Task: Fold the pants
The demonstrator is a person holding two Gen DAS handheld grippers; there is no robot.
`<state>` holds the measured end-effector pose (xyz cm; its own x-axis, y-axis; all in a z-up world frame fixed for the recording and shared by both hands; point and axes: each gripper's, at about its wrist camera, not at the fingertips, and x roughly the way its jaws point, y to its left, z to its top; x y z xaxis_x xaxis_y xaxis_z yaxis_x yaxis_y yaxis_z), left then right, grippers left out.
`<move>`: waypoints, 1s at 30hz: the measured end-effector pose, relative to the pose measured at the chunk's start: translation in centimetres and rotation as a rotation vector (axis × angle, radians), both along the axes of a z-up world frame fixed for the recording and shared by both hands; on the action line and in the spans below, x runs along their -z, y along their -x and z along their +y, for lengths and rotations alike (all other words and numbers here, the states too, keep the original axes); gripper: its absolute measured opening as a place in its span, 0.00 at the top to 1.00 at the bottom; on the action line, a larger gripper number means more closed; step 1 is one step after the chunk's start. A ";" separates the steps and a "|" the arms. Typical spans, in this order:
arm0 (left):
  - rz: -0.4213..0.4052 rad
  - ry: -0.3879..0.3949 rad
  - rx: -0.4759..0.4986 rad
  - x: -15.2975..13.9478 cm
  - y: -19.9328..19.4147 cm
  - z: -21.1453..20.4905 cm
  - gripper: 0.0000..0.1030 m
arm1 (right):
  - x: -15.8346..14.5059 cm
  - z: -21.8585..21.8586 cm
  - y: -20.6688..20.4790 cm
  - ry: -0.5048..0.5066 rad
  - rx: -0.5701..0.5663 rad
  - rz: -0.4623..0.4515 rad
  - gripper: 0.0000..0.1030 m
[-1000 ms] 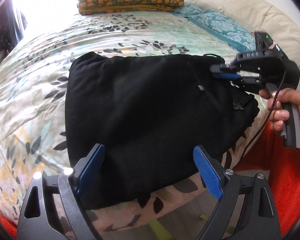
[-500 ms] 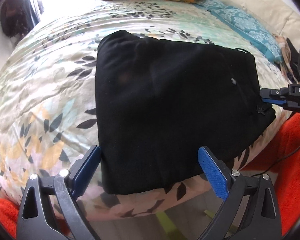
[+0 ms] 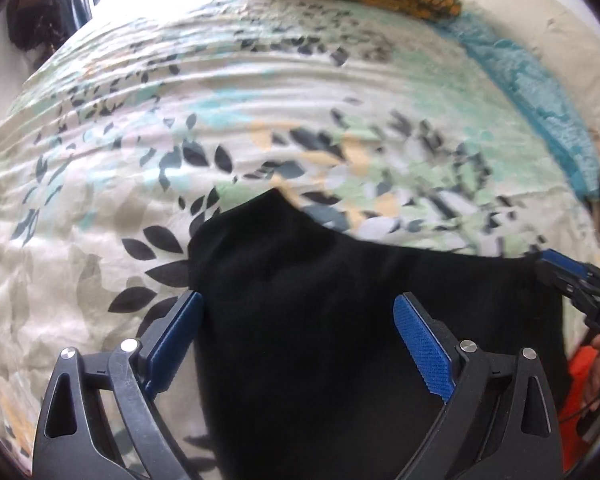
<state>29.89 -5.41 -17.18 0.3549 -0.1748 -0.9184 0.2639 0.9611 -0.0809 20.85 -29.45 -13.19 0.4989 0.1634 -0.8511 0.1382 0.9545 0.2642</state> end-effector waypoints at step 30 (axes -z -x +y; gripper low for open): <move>-0.018 0.050 0.077 -3.5 15.7 0.7 0.02 | -2.4 1.1 12.9 0.013 0.041 0.027 0.42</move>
